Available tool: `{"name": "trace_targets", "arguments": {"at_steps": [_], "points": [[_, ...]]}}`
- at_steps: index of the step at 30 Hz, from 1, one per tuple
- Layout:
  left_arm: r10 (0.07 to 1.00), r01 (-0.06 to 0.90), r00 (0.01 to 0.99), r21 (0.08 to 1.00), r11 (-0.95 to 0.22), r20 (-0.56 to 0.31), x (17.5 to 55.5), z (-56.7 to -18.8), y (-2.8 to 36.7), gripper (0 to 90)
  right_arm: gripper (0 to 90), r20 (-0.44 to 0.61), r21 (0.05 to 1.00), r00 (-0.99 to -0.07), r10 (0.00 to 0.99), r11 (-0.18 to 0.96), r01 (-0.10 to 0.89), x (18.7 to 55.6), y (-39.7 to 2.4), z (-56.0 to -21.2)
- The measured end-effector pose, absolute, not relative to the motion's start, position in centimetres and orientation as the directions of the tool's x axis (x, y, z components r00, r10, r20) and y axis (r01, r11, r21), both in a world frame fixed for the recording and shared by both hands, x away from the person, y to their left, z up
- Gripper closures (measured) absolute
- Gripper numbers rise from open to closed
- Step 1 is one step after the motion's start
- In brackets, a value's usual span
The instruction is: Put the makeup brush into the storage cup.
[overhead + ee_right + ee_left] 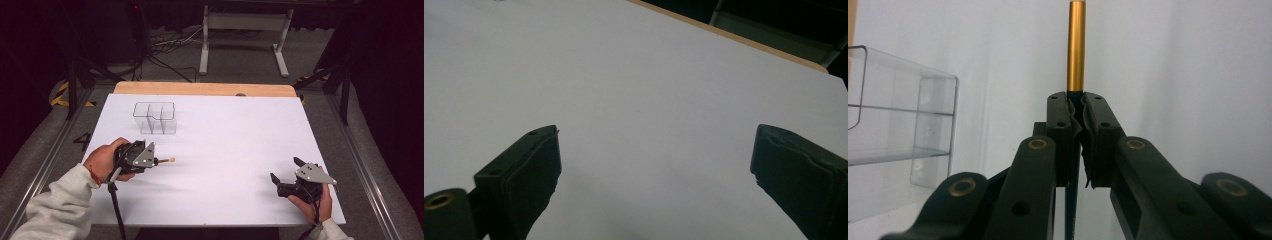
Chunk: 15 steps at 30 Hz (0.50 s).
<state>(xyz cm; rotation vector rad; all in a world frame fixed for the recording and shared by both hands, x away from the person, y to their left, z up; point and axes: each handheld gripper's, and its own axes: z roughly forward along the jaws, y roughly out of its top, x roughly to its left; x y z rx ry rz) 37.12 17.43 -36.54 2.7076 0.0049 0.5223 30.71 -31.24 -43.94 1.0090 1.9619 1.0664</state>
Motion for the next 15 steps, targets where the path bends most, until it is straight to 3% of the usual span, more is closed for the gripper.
{"name": "trace_targets", "arguments": {"at_steps": [7,15], "points": [[0.133,-0.049,0.916,0.436,-0.899,0.377,37.0,-36.0,18.3,83.3,6.6,-0.191,0.881,-0.469,0.862,0.362,0.306,30.7,-31.2,-43.9],[0.238,-0.044,0.892,0.598,-0.800,0.383,36.6,-35.4,19.9,83.3,6.6,-0.190,0.881,-0.467,0.864,0.360,0.308,30.7,-31.3,-43.9]]}}
